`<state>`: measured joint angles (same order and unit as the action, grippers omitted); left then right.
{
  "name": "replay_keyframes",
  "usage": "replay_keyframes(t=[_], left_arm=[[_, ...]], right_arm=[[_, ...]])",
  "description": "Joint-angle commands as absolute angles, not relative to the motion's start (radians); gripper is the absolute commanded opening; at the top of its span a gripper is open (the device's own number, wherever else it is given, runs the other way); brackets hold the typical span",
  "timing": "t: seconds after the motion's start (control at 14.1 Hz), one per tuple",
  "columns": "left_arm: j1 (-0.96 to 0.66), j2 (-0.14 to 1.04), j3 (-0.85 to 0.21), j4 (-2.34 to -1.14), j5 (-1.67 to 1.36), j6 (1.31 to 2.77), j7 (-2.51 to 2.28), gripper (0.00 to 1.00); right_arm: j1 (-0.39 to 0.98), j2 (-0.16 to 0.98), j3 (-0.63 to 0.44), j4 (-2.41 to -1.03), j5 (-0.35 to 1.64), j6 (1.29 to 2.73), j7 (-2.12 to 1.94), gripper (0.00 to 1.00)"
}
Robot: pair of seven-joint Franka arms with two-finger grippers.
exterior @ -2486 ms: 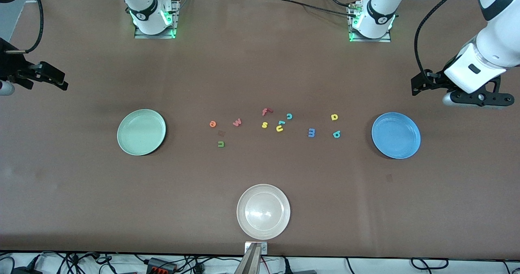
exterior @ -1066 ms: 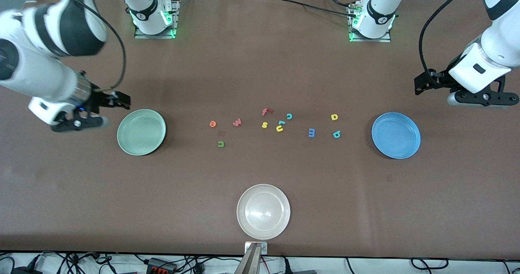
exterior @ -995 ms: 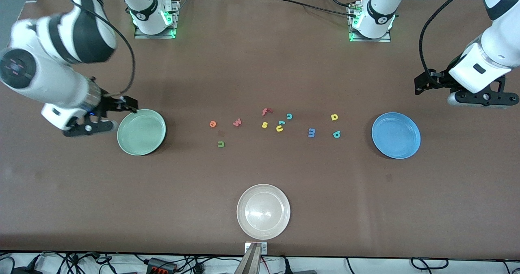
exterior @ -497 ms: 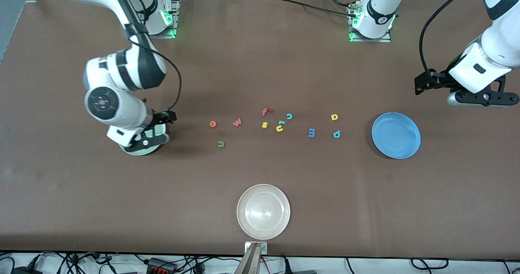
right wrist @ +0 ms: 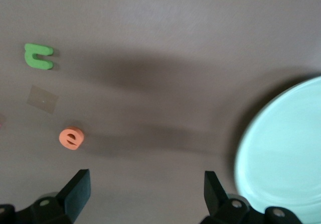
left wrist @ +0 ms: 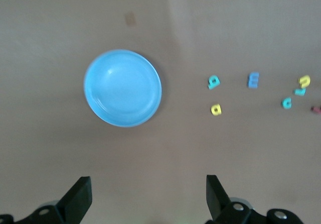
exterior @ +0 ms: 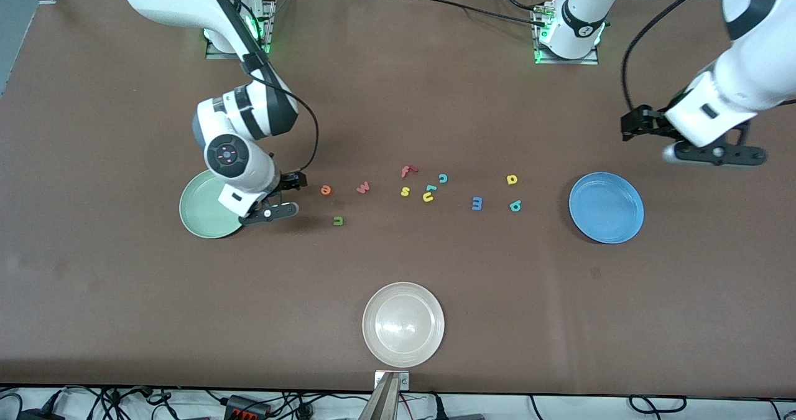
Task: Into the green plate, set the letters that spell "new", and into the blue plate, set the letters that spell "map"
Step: 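Reach the right gripper to the orange e while the left gripper reaches the blue m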
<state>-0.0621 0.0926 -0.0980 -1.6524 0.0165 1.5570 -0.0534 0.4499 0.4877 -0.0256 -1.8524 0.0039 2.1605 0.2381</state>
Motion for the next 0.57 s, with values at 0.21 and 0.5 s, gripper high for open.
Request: replay_keyframes(t=[0.21, 0.5], left_arm=[[-0.123, 0.32, -0.101, -1.641, -0.006, 1.685, -0.049, 1.0], [-0.136, 0.483, -0.147, -1.644, -0.009, 1.905, -0.067, 1.0]], right_arm=[[0.541, 0.549, -0.032, -1.855, 0.08, 2.296, 0.518, 0.84], [0.557, 0.578, -0.032, -1.829, 0.091, 2.303, 0.621, 0.69]])
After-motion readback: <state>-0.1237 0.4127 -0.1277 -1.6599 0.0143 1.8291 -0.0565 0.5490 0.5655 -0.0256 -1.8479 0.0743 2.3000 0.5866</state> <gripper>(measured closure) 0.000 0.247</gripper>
